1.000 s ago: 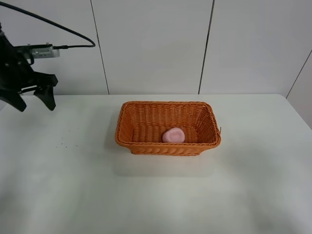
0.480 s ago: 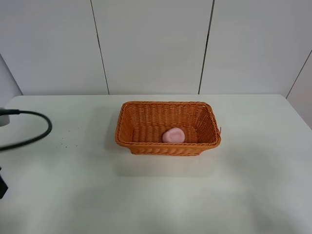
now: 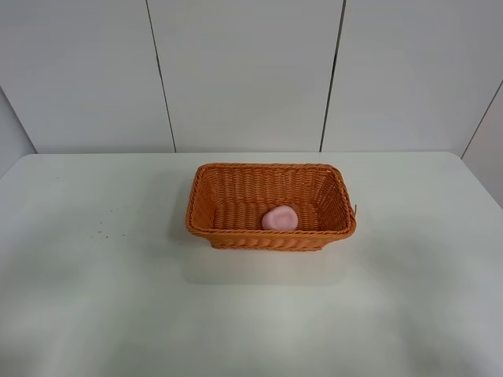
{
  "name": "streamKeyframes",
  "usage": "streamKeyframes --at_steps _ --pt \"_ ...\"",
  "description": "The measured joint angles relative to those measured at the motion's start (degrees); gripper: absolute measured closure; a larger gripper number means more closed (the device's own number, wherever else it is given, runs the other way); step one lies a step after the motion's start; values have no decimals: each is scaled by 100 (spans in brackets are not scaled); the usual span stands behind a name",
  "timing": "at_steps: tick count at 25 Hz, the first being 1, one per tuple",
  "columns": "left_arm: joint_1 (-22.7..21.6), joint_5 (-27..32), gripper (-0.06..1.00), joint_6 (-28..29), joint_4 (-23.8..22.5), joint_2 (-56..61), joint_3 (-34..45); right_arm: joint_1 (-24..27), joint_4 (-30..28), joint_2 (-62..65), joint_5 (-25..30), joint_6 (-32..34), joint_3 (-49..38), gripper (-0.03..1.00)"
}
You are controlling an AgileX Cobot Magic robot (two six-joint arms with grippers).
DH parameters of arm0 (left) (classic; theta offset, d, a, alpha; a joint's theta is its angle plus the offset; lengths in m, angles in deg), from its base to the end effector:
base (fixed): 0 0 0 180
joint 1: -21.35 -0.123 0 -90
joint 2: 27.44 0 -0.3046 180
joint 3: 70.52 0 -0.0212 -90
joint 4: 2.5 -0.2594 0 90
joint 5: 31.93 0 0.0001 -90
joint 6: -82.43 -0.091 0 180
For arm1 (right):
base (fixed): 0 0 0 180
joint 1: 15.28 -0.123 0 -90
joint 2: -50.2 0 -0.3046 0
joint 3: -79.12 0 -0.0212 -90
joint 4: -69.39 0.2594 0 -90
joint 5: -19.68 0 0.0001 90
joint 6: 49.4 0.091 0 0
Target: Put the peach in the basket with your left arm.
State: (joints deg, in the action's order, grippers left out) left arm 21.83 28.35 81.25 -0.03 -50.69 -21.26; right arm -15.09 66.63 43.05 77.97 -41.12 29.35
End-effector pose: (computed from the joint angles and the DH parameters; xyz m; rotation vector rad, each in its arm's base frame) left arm 0.0278 -0.0036 0.2796 0.0278 2.3169 -0.0480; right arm -0.0142 -0.0037 0.2815 0.1491 2.0045 0.0328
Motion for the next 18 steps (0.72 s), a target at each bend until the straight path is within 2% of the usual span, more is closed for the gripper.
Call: streamKeyframes --at_steps 9,18 --pt "5 4 13 0 0 1540 16 0 0 0 0 0 0 27" --pt "5 10 13 0 0 1636 16 0 0 0 0 0 0 27"
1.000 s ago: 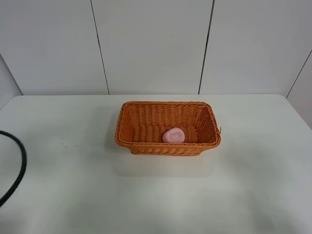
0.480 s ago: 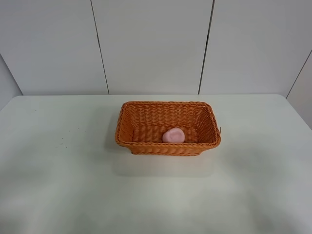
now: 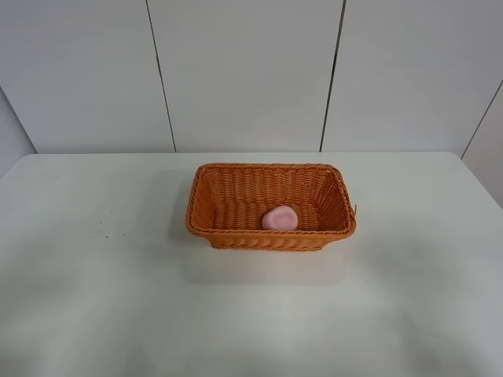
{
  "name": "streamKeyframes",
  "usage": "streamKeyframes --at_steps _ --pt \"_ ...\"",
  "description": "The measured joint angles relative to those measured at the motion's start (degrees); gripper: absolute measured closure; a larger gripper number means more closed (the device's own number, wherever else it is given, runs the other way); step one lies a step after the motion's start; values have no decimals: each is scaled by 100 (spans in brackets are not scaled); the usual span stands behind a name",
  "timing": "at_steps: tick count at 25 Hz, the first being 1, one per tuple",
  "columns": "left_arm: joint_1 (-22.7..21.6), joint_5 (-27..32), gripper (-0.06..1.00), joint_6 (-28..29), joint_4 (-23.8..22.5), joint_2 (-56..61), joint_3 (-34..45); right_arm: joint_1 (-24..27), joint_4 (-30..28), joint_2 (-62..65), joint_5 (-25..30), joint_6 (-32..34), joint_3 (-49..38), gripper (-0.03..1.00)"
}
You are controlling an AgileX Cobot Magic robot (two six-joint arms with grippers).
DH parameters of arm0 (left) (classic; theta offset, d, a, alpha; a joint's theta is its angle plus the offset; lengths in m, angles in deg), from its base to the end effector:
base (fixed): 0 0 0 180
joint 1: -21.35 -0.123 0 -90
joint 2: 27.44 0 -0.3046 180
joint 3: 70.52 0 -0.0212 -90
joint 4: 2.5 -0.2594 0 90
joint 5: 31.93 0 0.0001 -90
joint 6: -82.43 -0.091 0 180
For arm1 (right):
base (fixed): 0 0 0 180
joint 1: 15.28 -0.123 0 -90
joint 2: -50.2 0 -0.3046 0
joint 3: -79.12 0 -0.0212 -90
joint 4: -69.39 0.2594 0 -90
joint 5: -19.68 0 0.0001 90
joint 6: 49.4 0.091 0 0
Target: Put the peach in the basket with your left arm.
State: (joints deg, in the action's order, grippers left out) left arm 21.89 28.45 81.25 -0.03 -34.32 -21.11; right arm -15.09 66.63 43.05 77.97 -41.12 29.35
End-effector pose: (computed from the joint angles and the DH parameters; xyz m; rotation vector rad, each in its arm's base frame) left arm -0.0172 -0.0032 0.2802 0.0324 2.0356 -0.0445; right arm -0.0142 -0.0037 0.2815 0.1491 2.0045 0.0328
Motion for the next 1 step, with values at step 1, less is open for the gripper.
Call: streamKeyframes --at_steps 1 --pt "0 0 13 0 0 0 0 0 0 0 0 0 0 27"
